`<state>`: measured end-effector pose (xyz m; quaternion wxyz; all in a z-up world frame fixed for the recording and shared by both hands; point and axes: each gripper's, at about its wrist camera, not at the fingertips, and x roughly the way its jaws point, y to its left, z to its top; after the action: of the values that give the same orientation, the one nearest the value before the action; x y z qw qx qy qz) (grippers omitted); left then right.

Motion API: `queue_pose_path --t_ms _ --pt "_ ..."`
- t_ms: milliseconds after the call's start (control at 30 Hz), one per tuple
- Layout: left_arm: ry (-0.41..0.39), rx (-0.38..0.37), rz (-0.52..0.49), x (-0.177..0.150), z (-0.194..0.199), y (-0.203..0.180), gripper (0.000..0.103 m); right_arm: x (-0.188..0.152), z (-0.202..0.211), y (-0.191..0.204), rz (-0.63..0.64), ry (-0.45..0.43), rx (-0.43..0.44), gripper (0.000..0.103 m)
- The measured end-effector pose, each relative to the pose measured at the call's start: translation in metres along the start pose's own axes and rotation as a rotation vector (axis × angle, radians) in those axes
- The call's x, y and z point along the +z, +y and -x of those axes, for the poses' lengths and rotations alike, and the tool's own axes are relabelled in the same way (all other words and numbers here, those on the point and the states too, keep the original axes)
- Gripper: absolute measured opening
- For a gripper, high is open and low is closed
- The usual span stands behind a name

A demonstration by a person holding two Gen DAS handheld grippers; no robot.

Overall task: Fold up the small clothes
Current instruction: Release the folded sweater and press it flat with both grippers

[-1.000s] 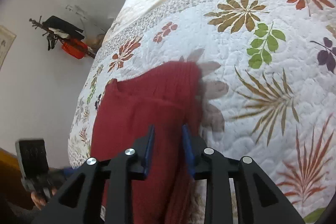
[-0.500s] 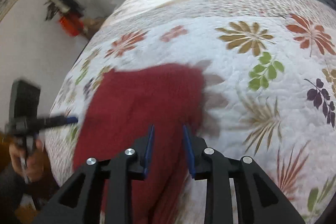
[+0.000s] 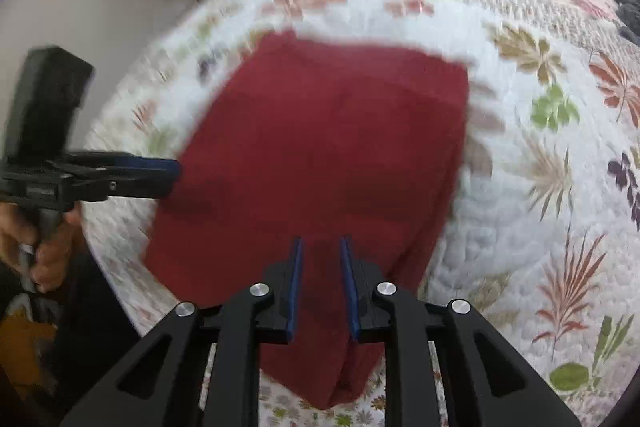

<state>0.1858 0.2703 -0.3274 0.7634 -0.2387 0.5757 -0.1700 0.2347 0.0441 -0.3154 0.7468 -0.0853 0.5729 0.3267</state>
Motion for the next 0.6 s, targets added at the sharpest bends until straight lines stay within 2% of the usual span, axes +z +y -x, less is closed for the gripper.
queue_pose_path --t_ms 33,100,133,200,267,333,400,467,533,600 --pt "0.003 0.003 0.016 -0.002 -0.008 0.005 0.047 -0.005 -0.017 -0.005 -0.010 0.038 -0.021 0.019" --pt "0.003 -0.006 0.043 -0.001 -0.014 0.009 0.045 -0.009 -0.022 -0.006 0.003 0.036 -0.047 0.019" --pt "-0.006 -0.007 0.050 0.000 -0.010 0.006 0.046 -0.008 -0.019 -0.005 -0.001 0.032 -0.054 0.019" --pt "-0.039 -0.068 0.022 -0.006 0.012 -0.007 0.050 -0.009 0.003 0.004 -0.007 -0.007 -0.054 0.019" --pt "-0.055 -0.078 -0.001 -0.022 0.024 -0.013 0.057 -0.018 0.023 0.008 -0.023 -0.043 -0.060 0.019" --pt "-0.039 -0.040 0.000 -0.035 0.017 -0.010 0.059 -0.029 0.024 0.007 -0.055 -0.037 -0.044 0.019" --pt "0.016 0.025 0.032 -0.048 -0.003 0.004 0.058 -0.035 0.007 0.006 -0.068 0.008 -0.062 0.019" --pt "0.027 0.028 0.058 -0.054 -0.017 0.013 0.058 -0.044 -0.018 -0.001 -0.095 0.062 -0.058 0.024" --pt "0.020 0.035 0.070 -0.051 -0.014 0.009 0.058 -0.045 -0.014 -0.004 -0.122 0.049 -0.053 0.026" --pt "-0.006 0.029 0.064 -0.052 0.005 0.000 0.060 -0.043 0.006 0.002 -0.138 0.006 -0.041 0.026"
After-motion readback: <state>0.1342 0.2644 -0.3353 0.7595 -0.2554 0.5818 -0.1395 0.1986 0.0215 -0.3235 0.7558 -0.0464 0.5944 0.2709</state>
